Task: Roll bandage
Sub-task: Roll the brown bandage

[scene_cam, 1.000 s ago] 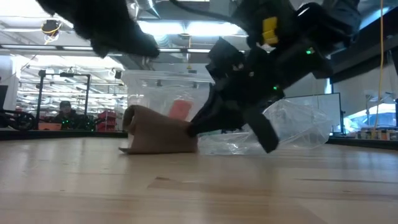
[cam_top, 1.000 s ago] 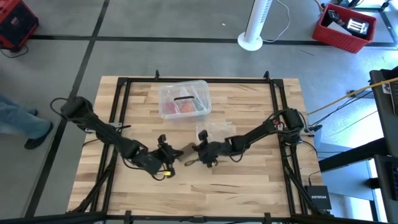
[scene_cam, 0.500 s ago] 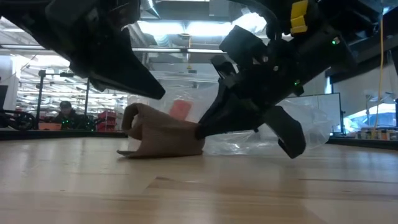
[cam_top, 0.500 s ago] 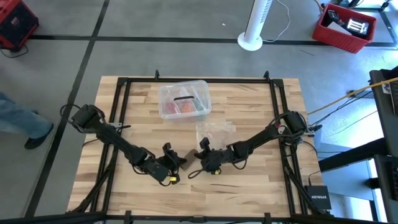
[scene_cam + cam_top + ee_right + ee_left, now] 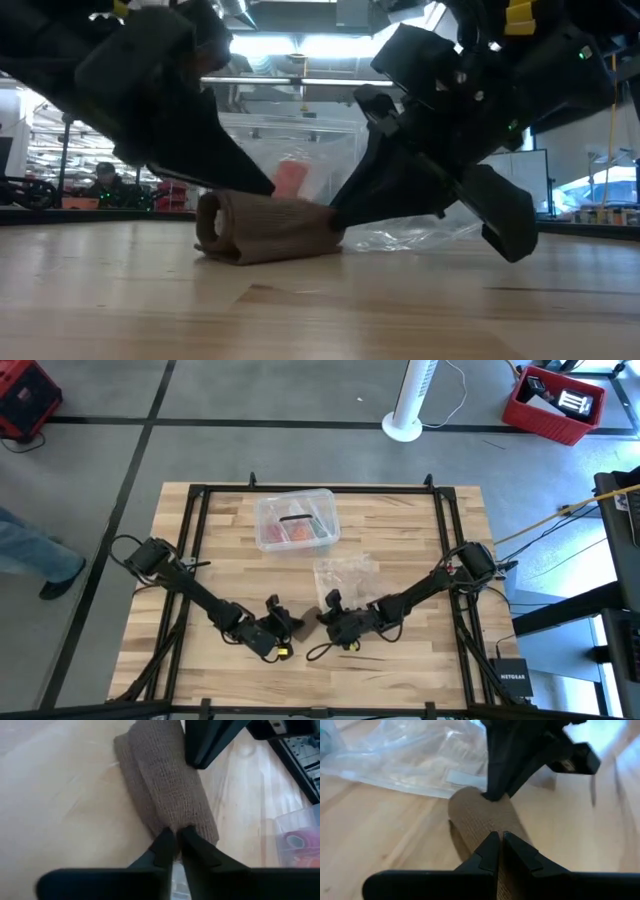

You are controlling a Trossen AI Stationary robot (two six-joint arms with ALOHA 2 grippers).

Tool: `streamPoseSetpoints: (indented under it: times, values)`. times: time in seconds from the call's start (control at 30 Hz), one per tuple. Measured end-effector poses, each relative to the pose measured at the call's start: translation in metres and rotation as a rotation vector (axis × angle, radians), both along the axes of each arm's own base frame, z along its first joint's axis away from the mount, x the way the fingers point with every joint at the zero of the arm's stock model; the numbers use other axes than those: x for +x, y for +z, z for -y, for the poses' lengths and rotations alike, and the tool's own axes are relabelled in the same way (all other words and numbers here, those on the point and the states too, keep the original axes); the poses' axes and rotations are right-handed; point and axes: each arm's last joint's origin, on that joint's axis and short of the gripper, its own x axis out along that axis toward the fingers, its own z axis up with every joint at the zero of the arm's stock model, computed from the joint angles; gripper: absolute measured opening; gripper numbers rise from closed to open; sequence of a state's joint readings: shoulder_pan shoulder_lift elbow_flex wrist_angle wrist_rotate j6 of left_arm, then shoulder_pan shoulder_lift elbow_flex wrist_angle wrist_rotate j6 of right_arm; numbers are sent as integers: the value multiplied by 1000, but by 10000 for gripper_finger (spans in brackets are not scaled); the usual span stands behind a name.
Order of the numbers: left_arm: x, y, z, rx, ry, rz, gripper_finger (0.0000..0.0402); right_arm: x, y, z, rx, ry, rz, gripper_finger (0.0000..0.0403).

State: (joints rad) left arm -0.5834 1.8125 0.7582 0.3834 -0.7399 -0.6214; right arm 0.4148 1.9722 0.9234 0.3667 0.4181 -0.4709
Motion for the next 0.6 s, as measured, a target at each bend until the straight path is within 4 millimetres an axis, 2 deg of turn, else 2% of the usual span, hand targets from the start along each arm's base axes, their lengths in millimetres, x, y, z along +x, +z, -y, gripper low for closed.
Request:
streamPoseSetpoints:
  times: [0.2, 0.37, 0.5, 0.6]
  values:
    - [2, 5, 3, 2, -24, 43, 15, -2, 4, -11, -44, -25, 30, 117]
    - [7, -8, 1, 11, -9, 43, 15, -6, 9, -32, -66, 8, 28, 175]
    - [12, -18, 2, -8, -6, 66, 15, -9, 13, -41, -115, -8, 21, 200]
    - [13, -19, 3, -12, -10, 78, 15, -7, 16, -40, -104, -7, 28, 206]
